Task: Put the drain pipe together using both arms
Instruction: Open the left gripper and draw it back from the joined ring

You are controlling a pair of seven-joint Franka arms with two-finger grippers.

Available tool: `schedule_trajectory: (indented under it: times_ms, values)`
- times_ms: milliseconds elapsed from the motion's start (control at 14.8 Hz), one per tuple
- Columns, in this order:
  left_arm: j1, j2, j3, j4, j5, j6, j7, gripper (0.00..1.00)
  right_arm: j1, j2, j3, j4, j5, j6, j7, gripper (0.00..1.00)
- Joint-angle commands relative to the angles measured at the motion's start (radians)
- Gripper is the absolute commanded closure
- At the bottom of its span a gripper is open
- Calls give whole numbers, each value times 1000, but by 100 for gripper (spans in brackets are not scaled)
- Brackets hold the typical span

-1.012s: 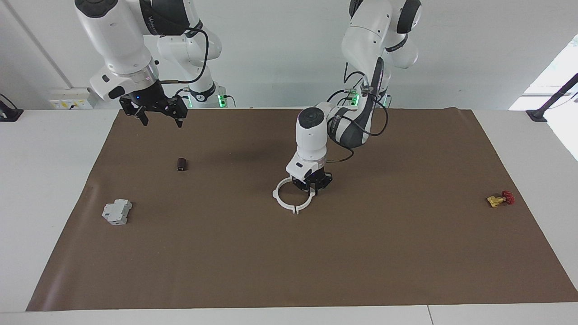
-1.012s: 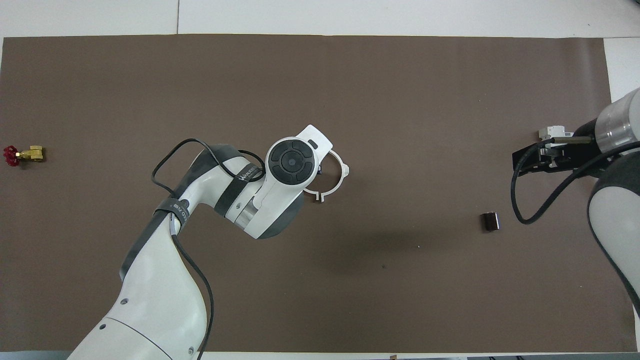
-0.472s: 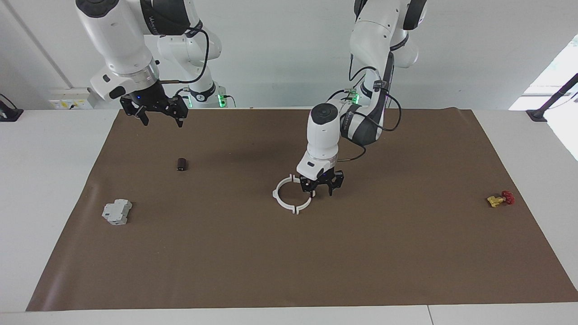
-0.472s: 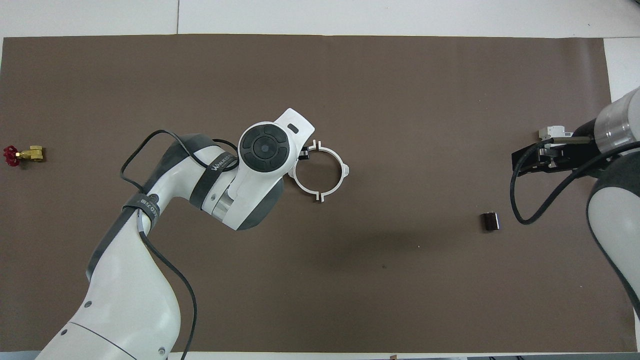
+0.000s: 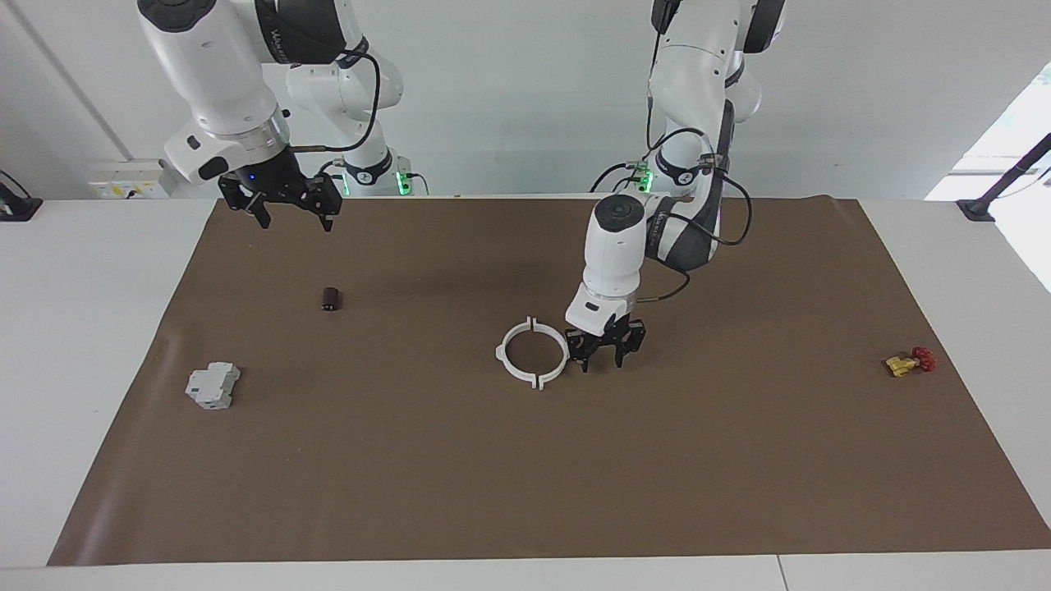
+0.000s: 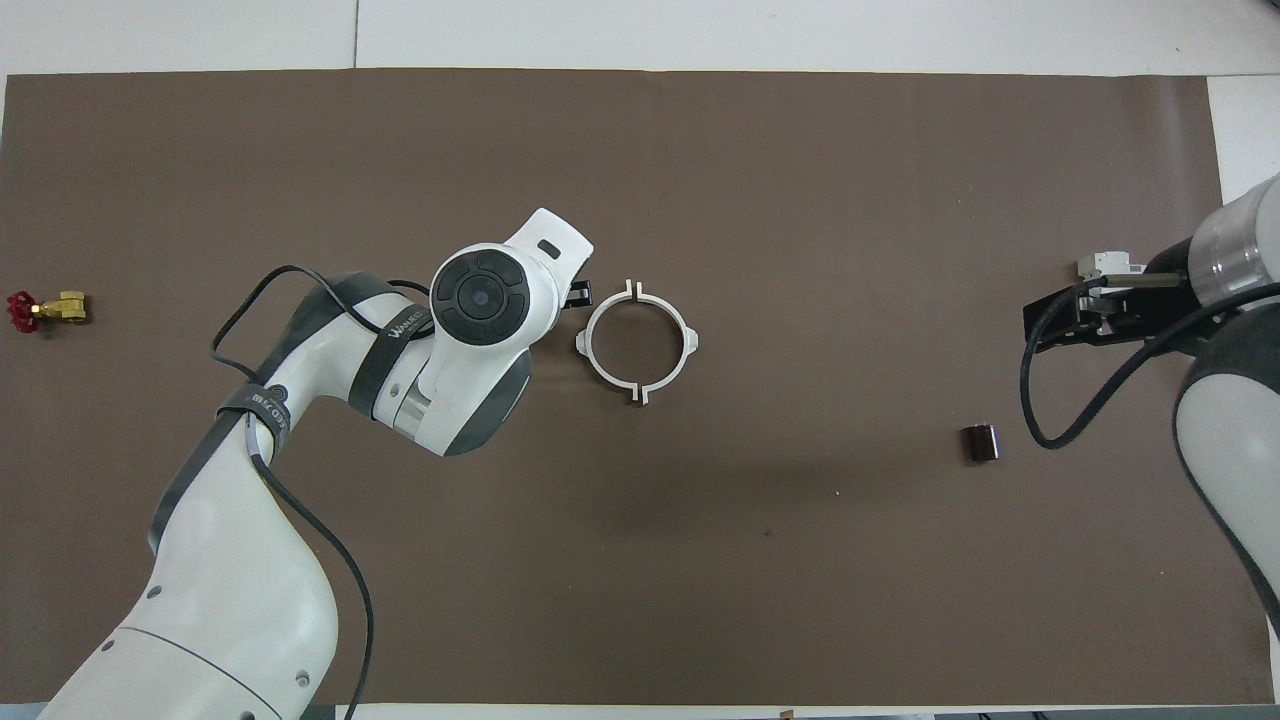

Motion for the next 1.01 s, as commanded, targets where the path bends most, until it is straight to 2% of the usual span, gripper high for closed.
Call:
schedule_trajectory:
  times_ms: [0,67,135,202,944]
  values:
    - [-10,-23,-4,-52,11,33,-5,49,-9,-7,4,-4,16,1,-24,0]
    - [-13,-24,-4,-56,11,33,-5,71,-9,-7,4,-4,16,1,-24,0]
    - [-15,-24,-4,-58,11,31,-5,97,-10,-7,4,-4,16,1,-26,0]
    - [-16,-24,-4,-59,11,30,-5,100,-9,-7,4,-4,16,1,-24,0]
    - [-53,-33,-6,-68,11,7,-13,100,-13,-7,4,-4,16,1,-26,0]
